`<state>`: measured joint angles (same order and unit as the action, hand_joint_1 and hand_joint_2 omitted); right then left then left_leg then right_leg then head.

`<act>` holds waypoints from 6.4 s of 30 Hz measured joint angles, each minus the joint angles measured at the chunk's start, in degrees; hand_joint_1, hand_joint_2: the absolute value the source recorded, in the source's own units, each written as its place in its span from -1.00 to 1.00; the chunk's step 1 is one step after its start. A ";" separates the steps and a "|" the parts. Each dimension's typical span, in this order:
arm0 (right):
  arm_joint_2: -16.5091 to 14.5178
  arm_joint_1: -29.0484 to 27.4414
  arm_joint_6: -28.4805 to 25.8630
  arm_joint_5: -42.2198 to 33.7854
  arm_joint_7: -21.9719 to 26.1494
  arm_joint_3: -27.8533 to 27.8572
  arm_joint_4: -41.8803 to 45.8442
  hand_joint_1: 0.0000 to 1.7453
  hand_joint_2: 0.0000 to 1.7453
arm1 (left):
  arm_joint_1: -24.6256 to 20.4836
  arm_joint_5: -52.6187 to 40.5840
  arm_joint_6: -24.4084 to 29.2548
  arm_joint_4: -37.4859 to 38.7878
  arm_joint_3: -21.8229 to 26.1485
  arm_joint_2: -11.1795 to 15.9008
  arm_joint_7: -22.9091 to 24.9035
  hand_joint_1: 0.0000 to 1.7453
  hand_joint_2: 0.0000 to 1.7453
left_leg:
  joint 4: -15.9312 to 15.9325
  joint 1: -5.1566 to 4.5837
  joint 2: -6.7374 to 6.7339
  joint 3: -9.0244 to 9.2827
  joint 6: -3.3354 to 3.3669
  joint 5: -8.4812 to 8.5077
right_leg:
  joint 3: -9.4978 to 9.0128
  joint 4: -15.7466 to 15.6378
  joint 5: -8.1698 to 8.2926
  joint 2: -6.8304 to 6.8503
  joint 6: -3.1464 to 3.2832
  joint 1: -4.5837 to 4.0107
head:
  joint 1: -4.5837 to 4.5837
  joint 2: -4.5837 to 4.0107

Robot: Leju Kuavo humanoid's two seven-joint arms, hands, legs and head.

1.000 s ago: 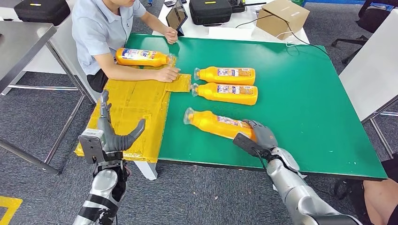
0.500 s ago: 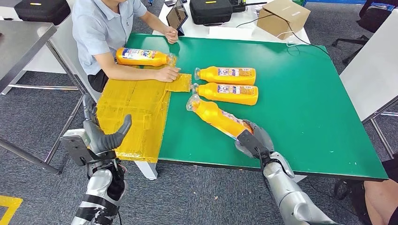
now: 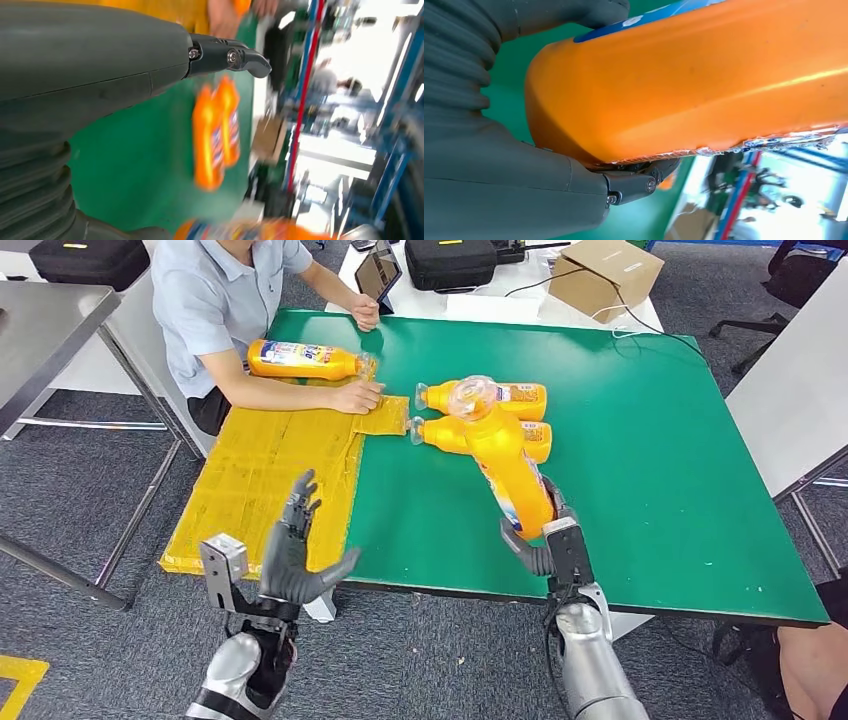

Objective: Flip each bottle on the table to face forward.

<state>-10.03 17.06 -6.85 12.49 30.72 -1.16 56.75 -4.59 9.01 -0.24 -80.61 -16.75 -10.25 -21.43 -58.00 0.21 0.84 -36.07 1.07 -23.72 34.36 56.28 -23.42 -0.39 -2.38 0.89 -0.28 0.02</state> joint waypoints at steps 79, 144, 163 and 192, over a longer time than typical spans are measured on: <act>-7.67 1.16 -6.13 14.16 1.53 -32.02 -9.17 -1.00 -1.00 | -40.61 -59.55 12.82 43.38 -4.64 12.21 15.47 1.00 1.00 | 0.01 0.08 -0.01 -0.20 -0.11 0.19 | 0.24 0.15 0.05 0.00 0.03 -0.07 | 0.02 0.00; -9.94 5.25 -5.70 8.19 6.88 -36.21 -20.05 -1.00 -1.00 | -41.92 -26.53 -9.39 46.65 11.93 13.37 -3.97 -1.00 1.00 | 0.01 0.08 -0.01 -0.20 -0.11 0.20 | 0.23 0.16 0.05 0.00 0.03 -0.07 | 0.03 0.00; -7.76 3.16 -21.58 14.56 5.17 -34.39 -13.35 -1.00 -1.00 | -30.46 -15.07 8.80 24.97 17.72 12.21 -4.81 -1.00 1.00 | 0.00 0.04 -0.08 -0.20 -0.11 0.17 | 0.27 0.14 0.04 -0.02 0.03 -0.01 | 0.02 0.00; 7.80 2.42 -11.86 54.96 -32.94 -18.96 2.41 -1.00 1.00 | 1.57 -16.61 21.84 -12.67 16.75 3.61 -0.27 -1.00 1.00 | 0.01 0.04 0.04 -0.26 -0.01 0.11 | 0.22 -0.07 0.09 0.00 -0.06 -0.03 | 0.02 0.00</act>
<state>-2.23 19.48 -18.71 67.44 -2.23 -20.11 59.15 -3.03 -7.60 21.59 -93.29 0.00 -6.63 -21.70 -57.99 0.26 0.88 -36.33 1.06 -23.61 34.57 56.21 -23.33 -0.39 -2.44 0.86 -0.27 0.02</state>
